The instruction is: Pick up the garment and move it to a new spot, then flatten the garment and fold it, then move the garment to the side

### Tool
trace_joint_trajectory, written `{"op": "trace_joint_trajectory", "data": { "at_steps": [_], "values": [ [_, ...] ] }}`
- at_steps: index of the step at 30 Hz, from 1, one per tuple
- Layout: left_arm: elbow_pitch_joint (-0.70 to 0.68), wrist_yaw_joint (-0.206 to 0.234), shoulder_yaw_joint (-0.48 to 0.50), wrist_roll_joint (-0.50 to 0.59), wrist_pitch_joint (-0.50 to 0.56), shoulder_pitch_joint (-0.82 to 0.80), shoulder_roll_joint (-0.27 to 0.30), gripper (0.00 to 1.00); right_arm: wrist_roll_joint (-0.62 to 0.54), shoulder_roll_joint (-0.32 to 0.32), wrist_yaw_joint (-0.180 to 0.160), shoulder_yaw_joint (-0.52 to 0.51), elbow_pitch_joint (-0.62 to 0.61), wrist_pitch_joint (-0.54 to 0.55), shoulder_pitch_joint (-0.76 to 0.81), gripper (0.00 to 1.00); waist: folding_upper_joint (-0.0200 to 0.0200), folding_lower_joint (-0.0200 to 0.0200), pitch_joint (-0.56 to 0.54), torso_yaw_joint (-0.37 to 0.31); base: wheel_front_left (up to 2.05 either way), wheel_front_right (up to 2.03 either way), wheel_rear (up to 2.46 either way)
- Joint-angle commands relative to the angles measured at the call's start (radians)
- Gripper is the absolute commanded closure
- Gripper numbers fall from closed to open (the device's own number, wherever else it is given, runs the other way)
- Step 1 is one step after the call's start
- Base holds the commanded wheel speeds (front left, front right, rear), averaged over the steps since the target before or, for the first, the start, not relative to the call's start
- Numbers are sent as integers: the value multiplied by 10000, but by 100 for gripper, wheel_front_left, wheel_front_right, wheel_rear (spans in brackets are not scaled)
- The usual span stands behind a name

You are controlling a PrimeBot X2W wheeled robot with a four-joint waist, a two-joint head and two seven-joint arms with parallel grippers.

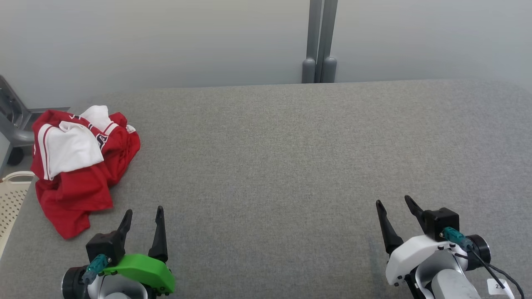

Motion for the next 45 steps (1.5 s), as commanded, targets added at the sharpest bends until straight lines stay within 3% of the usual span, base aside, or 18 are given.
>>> {"op": "trace_joint_trajectory", "data": {
  "at_steps": [1,25,36,45],
  "values": [
    [24,63,-9,175,-109,-156,78,0,-172,-50,0,13,49,-82,-169,0,0,0,-1,3,0,0,0],
    [220,207,-61,133,-171,-201,186,0,-374,-49,0,-31,231,-238,-168,0,0,0,2,267,0,0,0],
    [-220,375,25,-124,148,148,243,0,87,-45,0,62,83,-469,-45,0,0,0,-91,1545,0,0,0],
    [-808,538,171,-288,755,418,613,0,421,-45,0,358,59,-606,4,0,0,0,-166,2774,0,0,0]
  ]
}}
